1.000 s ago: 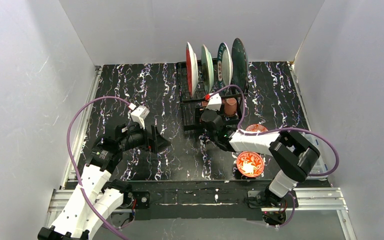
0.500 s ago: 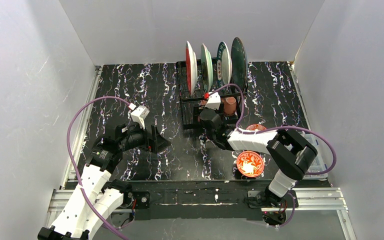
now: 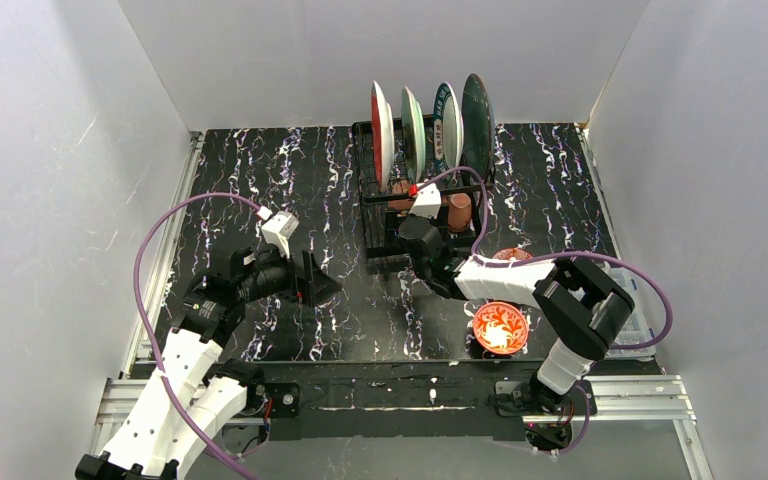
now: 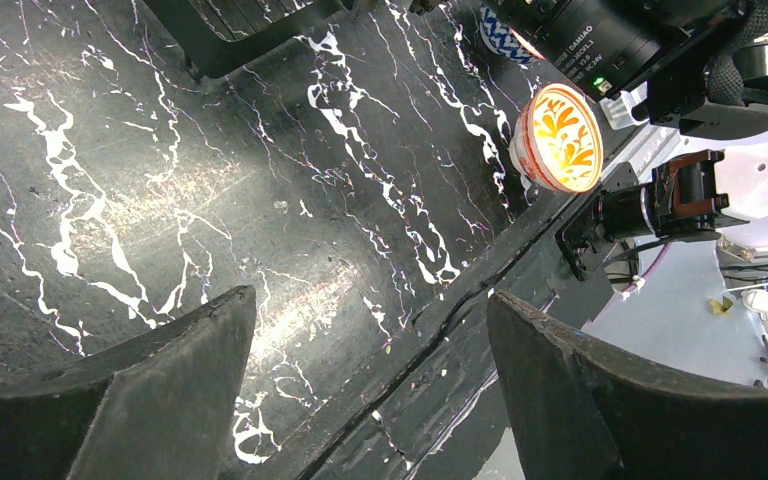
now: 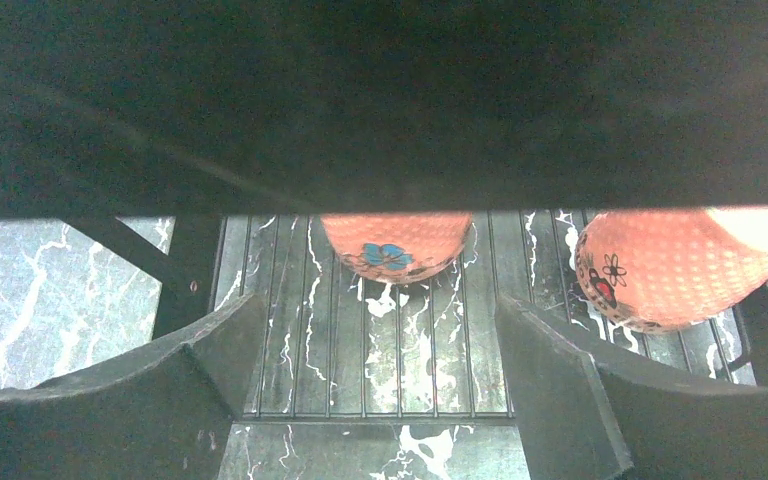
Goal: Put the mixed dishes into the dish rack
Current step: Turn the cup upside down in the dish rack, then move the dish rack to the center of the board.
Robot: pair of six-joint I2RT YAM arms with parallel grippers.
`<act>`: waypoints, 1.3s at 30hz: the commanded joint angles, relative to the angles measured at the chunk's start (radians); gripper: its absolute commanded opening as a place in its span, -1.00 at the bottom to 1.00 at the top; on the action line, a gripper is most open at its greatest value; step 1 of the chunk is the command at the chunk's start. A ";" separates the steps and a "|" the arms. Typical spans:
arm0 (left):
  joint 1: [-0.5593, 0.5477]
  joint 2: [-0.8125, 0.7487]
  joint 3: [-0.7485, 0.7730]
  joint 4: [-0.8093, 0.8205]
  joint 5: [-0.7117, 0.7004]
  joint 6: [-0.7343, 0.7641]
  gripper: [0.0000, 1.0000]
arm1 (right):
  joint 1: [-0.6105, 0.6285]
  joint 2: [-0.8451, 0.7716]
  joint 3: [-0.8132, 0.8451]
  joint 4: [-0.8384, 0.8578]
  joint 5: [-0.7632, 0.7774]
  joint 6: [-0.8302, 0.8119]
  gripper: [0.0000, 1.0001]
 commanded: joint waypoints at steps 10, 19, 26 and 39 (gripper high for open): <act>-0.003 0.000 0.017 -0.020 -0.016 0.018 0.69 | -0.025 -0.085 -0.017 -0.032 -0.043 0.027 0.88; -0.002 0.000 0.018 -0.026 -0.065 0.012 0.88 | -0.025 -0.195 -0.046 -0.101 -0.079 0.004 0.88; -0.002 0.012 0.025 -0.036 -0.103 0.020 0.97 | -0.025 -0.315 -0.069 -0.203 -0.137 -0.009 0.89; -0.001 0.144 0.120 -0.117 -0.319 0.015 0.97 | -0.025 -0.622 -0.112 -0.465 -0.203 0.004 0.95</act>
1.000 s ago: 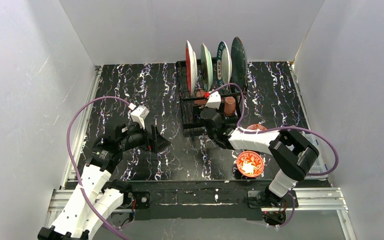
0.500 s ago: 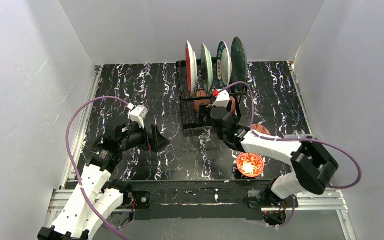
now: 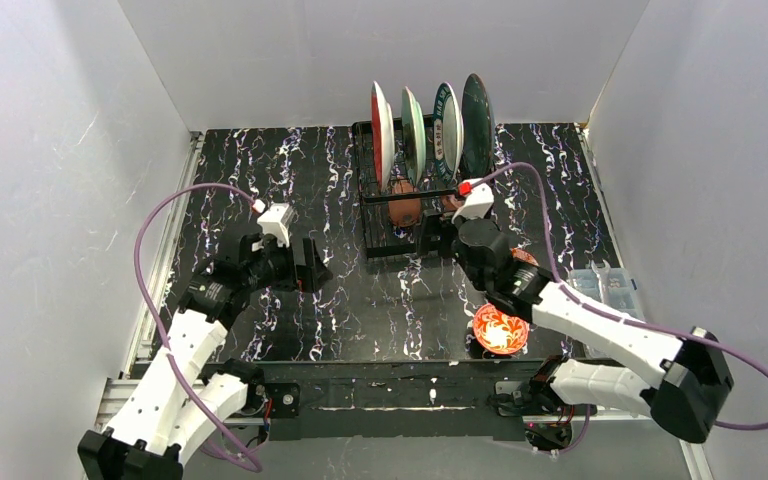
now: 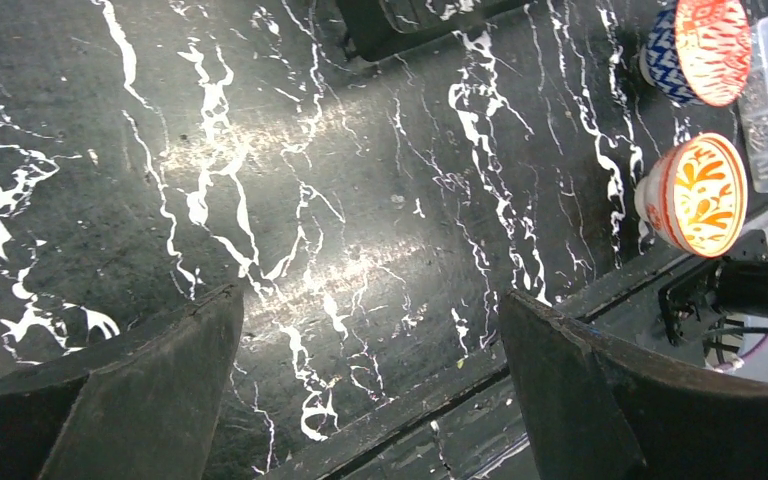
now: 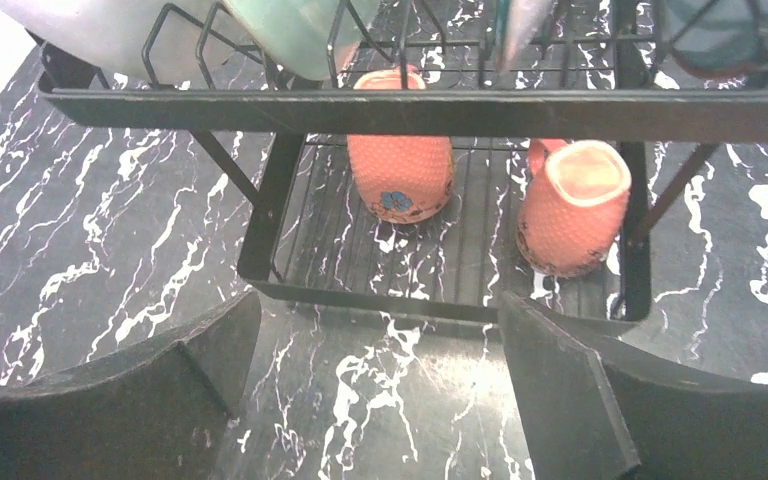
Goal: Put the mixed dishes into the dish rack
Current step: Move the dish rack to the center of the board.
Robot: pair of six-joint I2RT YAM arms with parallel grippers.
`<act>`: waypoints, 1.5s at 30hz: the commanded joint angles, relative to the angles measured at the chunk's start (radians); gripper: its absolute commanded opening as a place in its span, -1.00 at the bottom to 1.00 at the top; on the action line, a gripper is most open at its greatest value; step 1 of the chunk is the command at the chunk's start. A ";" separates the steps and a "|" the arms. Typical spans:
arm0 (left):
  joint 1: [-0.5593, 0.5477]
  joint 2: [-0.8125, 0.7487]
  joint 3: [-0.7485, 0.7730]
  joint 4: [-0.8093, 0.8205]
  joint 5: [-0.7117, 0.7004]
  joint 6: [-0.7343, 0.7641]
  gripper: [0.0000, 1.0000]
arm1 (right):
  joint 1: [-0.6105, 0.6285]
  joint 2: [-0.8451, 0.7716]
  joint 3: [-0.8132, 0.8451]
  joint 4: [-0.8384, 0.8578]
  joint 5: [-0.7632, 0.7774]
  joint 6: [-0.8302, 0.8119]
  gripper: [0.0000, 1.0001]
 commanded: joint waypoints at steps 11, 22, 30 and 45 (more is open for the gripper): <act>0.000 0.335 0.317 -0.089 -0.285 0.090 0.97 | -0.003 -0.261 -0.027 -0.277 -0.071 0.013 0.97; 0.010 0.625 0.554 -0.088 -0.409 0.186 0.97 | -0.003 -0.320 -0.007 -0.316 -0.172 0.017 0.97; 0.066 0.819 0.715 -0.098 -0.376 0.221 0.97 | -0.003 -0.333 -0.001 -0.318 -0.224 0.017 0.97; 0.142 1.171 1.119 -0.106 -0.236 0.259 0.97 | -0.003 -0.346 0.025 -0.336 -0.253 0.006 0.97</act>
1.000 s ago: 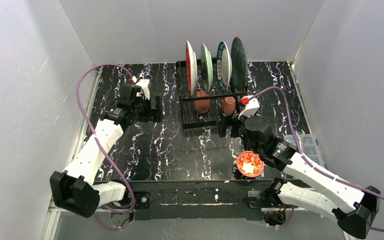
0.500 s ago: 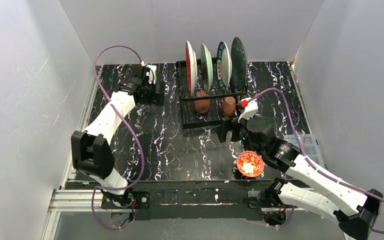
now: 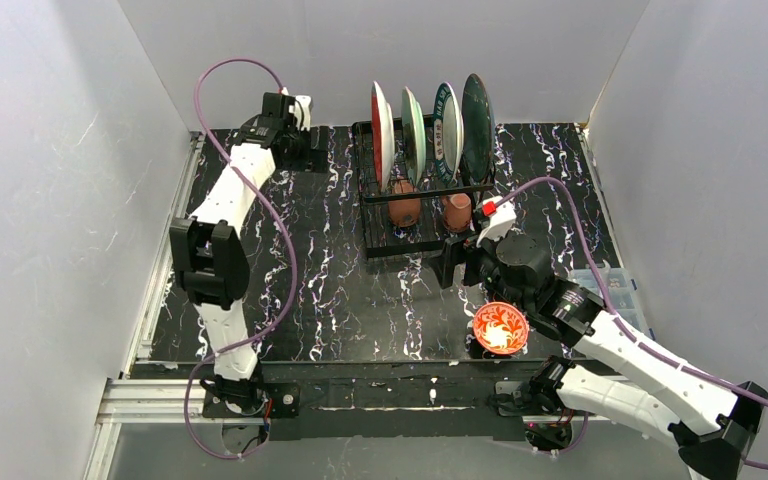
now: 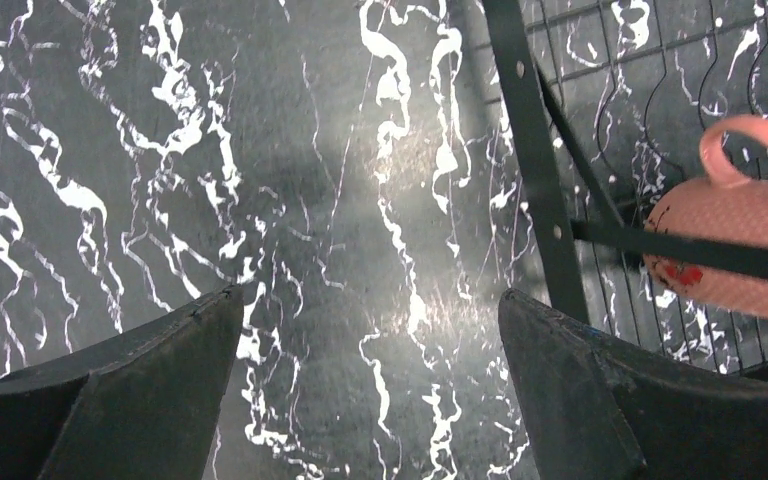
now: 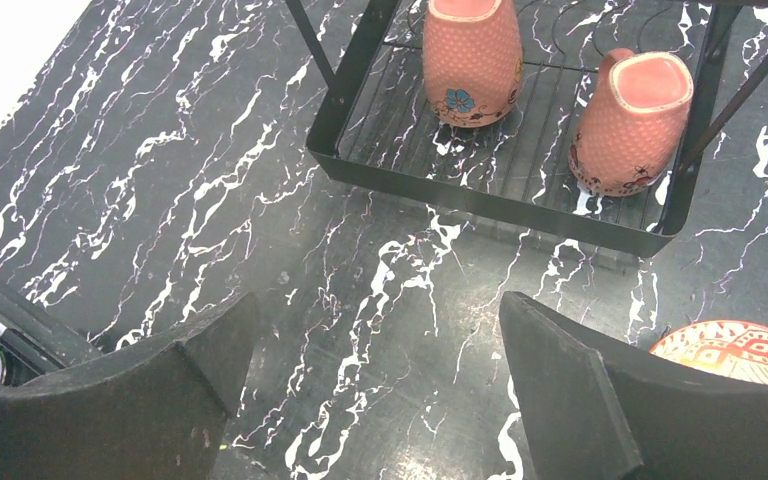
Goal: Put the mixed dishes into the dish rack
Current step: Move the dish rack to the center of the board.
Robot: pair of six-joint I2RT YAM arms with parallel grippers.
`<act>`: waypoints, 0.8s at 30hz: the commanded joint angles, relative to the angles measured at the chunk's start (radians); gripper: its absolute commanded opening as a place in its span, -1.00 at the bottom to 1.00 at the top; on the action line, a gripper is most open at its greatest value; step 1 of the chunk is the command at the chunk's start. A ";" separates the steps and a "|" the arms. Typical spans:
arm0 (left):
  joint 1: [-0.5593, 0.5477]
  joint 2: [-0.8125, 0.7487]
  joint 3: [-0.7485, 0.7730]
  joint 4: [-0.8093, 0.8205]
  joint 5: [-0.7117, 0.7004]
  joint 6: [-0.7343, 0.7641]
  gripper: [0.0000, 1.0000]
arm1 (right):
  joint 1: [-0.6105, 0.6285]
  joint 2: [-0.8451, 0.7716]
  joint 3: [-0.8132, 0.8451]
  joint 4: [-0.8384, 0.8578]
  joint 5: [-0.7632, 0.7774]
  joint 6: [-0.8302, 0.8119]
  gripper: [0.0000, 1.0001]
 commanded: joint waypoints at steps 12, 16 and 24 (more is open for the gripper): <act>0.031 0.349 0.475 -0.026 0.156 -0.061 0.97 | -0.003 -0.007 0.092 0.003 -0.025 0.003 0.94; 0.031 0.428 0.575 -0.016 0.178 -0.089 0.97 | -0.003 -0.001 0.085 0.027 -0.034 0.012 0.93; 0.029 0.518 0.618 0.108 0.198 -0.206 0.97 | -0.003 0.024 0.050 0.080 -0.044 0.036 0.93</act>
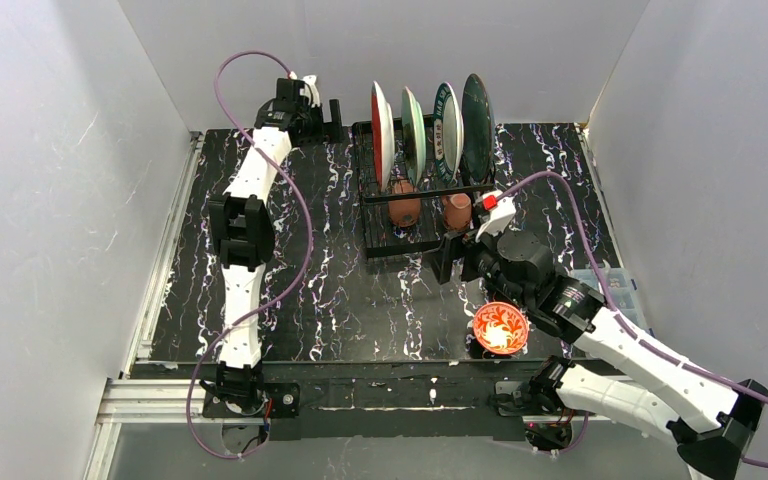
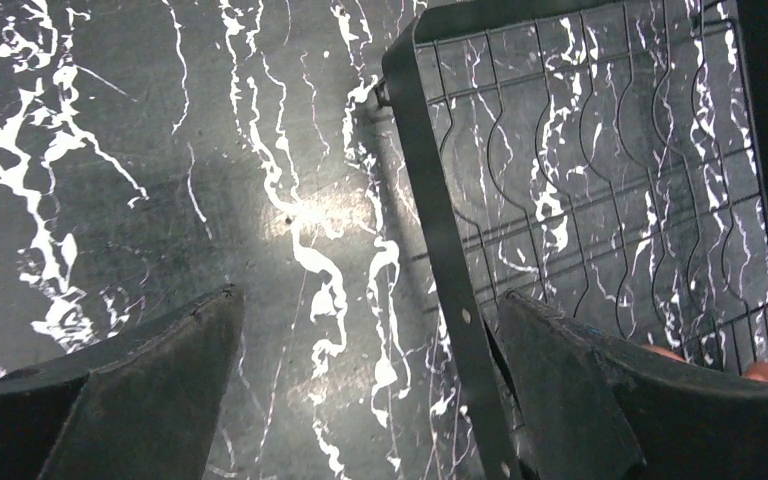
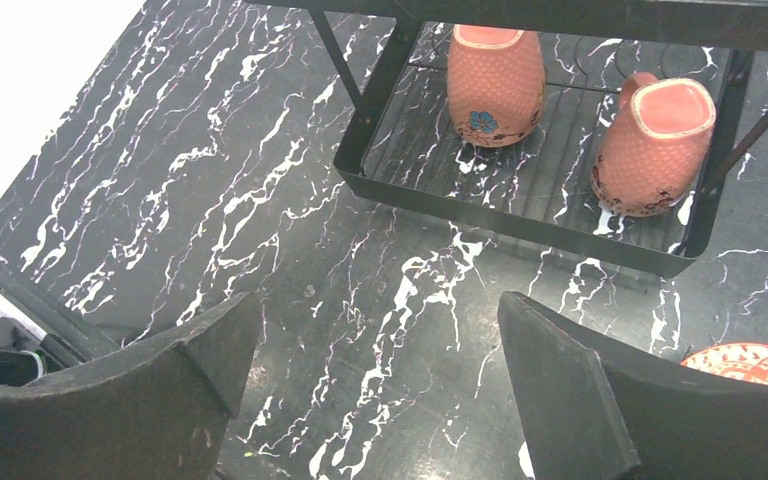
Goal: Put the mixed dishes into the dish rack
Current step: Move the dish rack to the center of the board.
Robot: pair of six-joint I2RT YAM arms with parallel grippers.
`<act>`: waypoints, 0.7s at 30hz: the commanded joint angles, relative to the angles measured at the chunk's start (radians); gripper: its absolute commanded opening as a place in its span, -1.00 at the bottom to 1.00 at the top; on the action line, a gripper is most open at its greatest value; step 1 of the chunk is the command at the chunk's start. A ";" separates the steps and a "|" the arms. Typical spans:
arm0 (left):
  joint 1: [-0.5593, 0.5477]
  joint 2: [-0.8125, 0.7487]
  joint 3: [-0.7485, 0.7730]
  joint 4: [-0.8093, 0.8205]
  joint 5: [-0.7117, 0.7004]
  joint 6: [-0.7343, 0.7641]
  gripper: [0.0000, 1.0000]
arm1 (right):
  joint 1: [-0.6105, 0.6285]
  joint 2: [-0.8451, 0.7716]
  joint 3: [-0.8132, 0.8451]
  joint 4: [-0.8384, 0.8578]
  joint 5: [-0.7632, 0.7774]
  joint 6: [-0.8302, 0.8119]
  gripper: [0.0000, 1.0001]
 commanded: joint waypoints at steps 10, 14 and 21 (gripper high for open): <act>-0.054 0.096 0.080 0.120 -0.058 -0.076 0.95 | -0.003 0.052 -0.023 0.116 -0.076 0.050 0.92; -0.074 0.124 0.108 0.128 -0.073 -0.047 0.96 | -0.003 0.054 -0.041 0.136 -0.090 0.057 0.92; -0.098 0.158 0.131 0.148 -0.106 -0.039 0.90 | -0.003 0.063 -0.053 0.147 -0.110 0.062 0.92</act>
